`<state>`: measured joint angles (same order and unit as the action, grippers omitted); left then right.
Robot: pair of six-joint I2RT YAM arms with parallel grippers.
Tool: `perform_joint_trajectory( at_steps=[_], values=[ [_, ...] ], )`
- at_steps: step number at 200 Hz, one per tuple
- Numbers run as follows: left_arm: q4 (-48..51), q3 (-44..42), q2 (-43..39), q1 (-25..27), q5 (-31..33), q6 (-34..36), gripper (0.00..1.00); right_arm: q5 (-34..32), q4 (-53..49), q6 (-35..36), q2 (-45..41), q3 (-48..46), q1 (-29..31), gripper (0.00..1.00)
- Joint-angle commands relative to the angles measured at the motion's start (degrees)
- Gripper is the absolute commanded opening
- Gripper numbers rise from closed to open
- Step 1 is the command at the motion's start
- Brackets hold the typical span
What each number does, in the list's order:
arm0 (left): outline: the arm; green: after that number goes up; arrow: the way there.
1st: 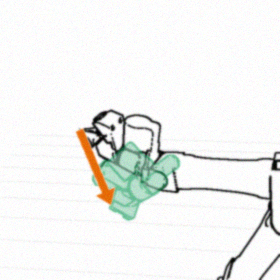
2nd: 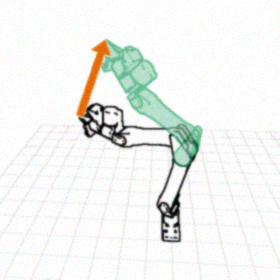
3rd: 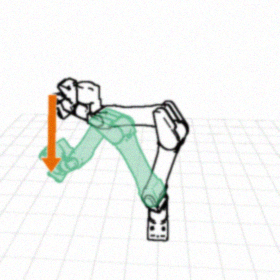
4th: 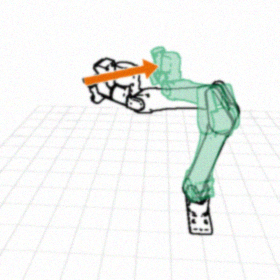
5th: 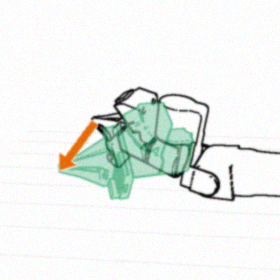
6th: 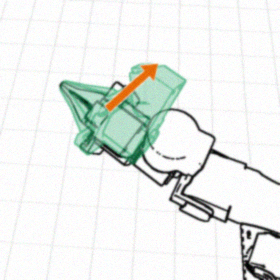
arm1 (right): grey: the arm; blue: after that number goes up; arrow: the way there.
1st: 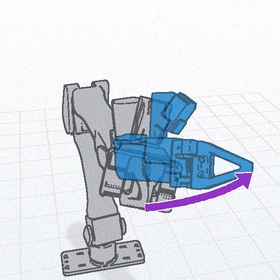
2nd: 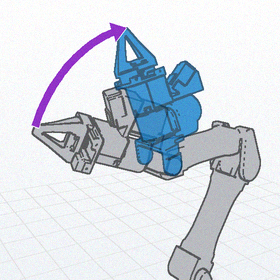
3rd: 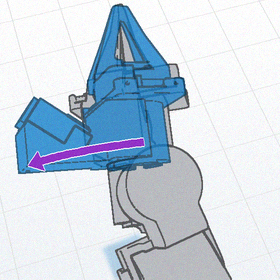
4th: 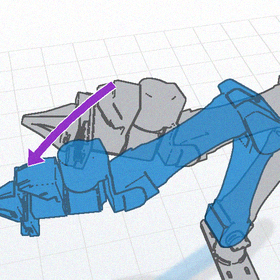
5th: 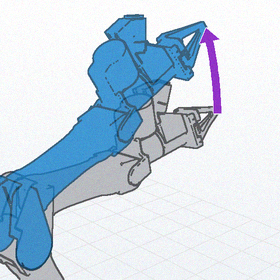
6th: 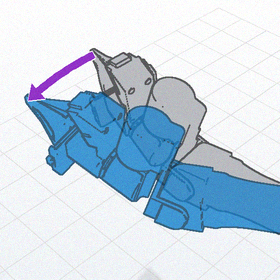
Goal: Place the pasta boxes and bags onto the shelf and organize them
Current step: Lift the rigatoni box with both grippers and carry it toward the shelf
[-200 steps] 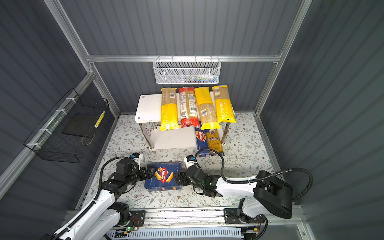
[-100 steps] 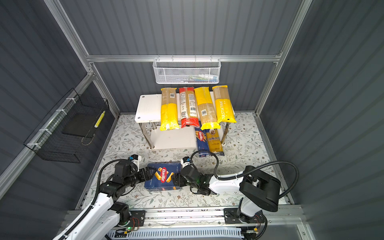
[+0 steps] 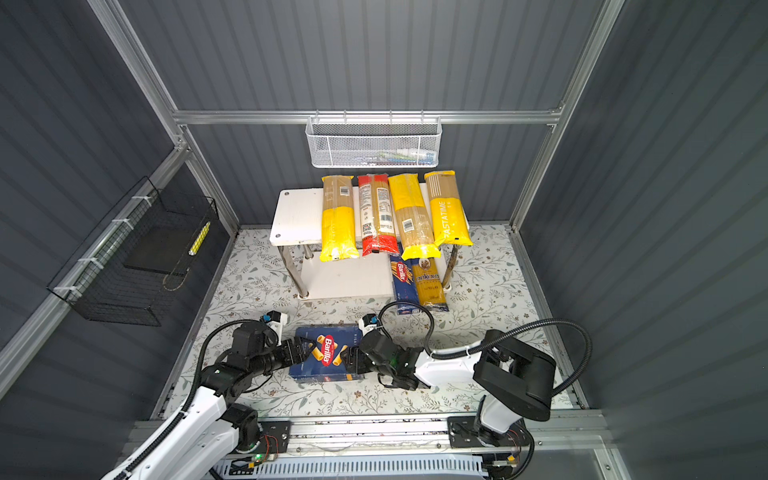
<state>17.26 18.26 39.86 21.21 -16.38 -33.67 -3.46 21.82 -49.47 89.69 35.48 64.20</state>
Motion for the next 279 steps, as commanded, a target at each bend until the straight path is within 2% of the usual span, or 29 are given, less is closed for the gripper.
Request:
perform_joint_trajectory(
  at_steps=[1,45,74,104,193,279],
  values=[
    [-6.23,0.14,1.17,4.08,-7.49,-3.06,0.81,2.75,4.0,-0.93,-0.74,2.16,1.43,0.74],
    [-11.52,3.88,5.89,13.62,-2.95,-4.65,0.82,2.91,2.92,-0.03,-2.25,5.32,1.79,0.74],
    [-12.96,7.15,9.41,17.11,1.63,-4.7,0.83,0.76,-1.2,1.86,-4.85,7.85,1.8,0.75],
    [-17.34,8.65,11.48,17.55,1.84,-6.44,0.84,-1.07,-3.24,2.45,-7.6,8.54,0.81,0.75],
    [-18.84,14.31,14.17,17.55,6.01,-3.95,0.88,-1.08,-1.11,2.98,-10.06,7.4,-2.9,0.76],
    [-19.29,15.92,14.73,17.55,9.86,-1.89,0.91,-1.5,-3.08,7.72,-11.12,12.51,-6.54,0.76]
  ],
)
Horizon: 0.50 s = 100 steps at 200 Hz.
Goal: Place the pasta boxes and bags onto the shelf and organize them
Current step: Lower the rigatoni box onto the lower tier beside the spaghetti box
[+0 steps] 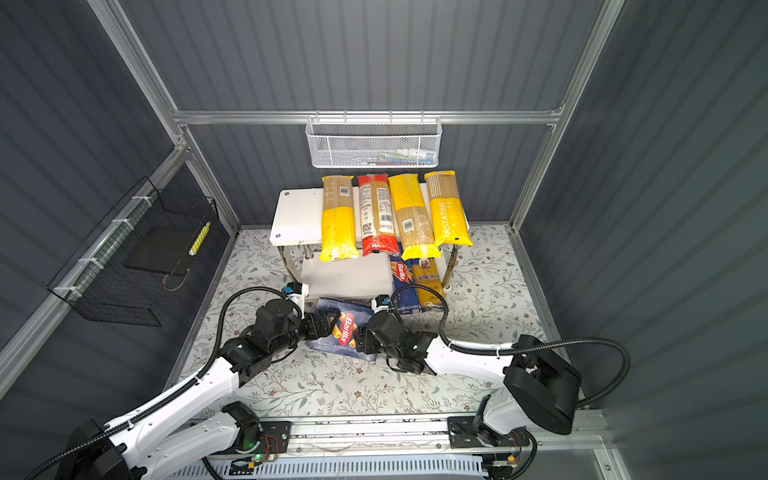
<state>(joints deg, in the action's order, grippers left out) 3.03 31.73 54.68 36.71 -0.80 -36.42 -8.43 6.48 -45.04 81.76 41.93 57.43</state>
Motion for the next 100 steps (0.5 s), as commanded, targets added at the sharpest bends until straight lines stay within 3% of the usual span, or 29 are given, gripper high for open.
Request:
perform_joint_trajectory(
  at_steps=[1,100],
  values=[
    [-5.05,2.51,-0.09,2.05,-5.67,0.89,0.91,3.48,12.21,3.33,-3.18,6.1,0.19,0.76],
    [-7.4,8.36,4.57,2.02,-0.83,6.01,0.93,3.55,14.35,4.78,-0.56,8.92,-2.18,0.76]
  ],
)
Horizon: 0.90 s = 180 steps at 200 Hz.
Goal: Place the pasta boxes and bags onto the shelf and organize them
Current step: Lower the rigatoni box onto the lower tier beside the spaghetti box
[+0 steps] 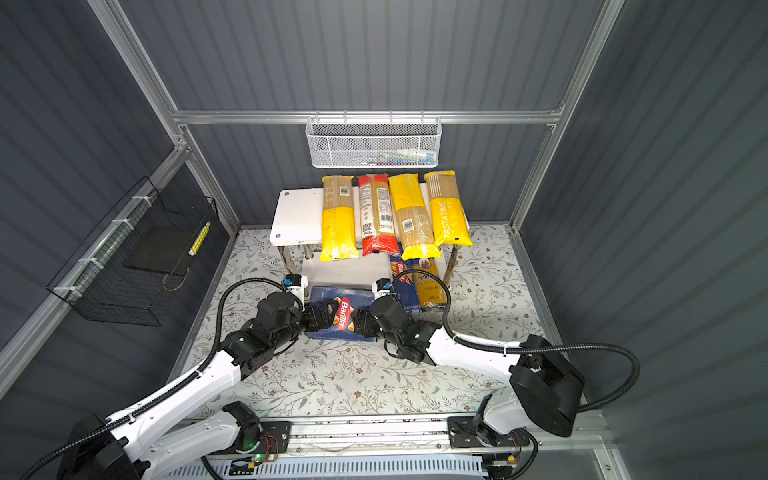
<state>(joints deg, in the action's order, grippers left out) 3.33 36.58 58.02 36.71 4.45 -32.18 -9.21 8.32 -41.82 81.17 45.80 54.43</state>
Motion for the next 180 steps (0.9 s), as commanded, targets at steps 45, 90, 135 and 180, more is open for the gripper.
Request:
perform_joint_trajectory(
  at_steps=[45,90,135,180],
  values=[
    [-11.14,3.63,4.99,1.96,-5.59,1.97,0.93,4.32,14.24,1.73,1.22,5.98,-0.97,0.76],
    [-11.86,5.44,7.6,1.88,-3.16,4.31,0.95,5.42,14.97,1.48,3.76,7.82,-2.57,0.76],
    [-14.24,7.8,11.72,1.79,-1.99,5.6,0.95,6.63,15.4,1.19,6.56,10.32,-3.73,0.76],
    [-16.9,9.55,15.22,0.61,-2.07,5.74,0.95,7.89,18.43,-0.19,9.68,11.89,-5.54,0.75]
  ],
)
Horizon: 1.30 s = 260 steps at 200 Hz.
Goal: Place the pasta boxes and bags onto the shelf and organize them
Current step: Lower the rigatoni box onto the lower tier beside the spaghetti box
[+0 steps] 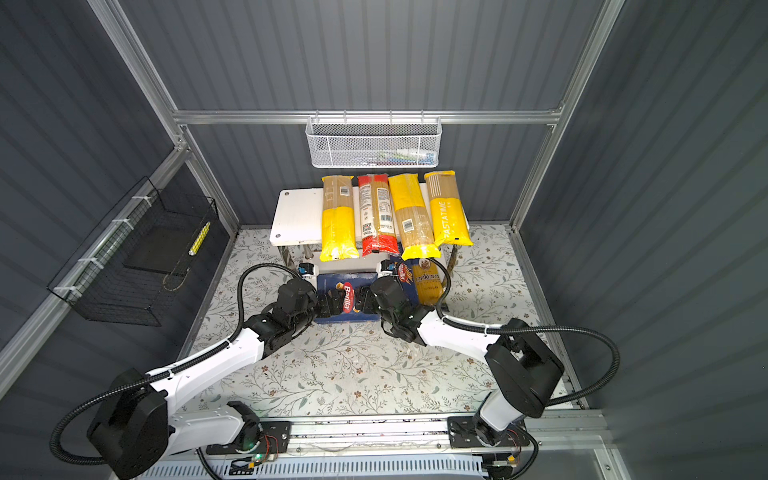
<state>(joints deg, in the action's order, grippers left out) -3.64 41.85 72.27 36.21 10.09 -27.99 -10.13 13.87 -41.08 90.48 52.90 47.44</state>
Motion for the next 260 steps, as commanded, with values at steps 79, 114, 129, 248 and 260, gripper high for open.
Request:
perform_joint_trajectory(
  at_steps=[79,114,129,248,260],
  values=[
    [-13.36,5.76,5.45,-2.79,-10.09,0.1,0.95,9.08,16.15,-2.05,3.19,6.4,-0.41,0.75],
    [-15.17,6.3,6.67,-4.26,-10.46,-0.62,0.95,9.8,17.01,-2.25,5.63,8.47,-0.85,0.75],
    [-15.08,7.54,7.48,-5.15,-11.35,-0.74,0.95,9.51,17.4,-2.17,6.07,8.96,-1.01,0.75],
    [-11.87,12.3,11.35,-7.66,-10.43,1.7,1.0,7.5,19.75,-3.61,9.05,9.25,-3.62,0.75],
    [-11.2,12.51,11.37,-7.8,-9.56,2.09,1.0,7.4,20.02,-4.15,9.25,8.85,-4.05,0.76]
  ],
)
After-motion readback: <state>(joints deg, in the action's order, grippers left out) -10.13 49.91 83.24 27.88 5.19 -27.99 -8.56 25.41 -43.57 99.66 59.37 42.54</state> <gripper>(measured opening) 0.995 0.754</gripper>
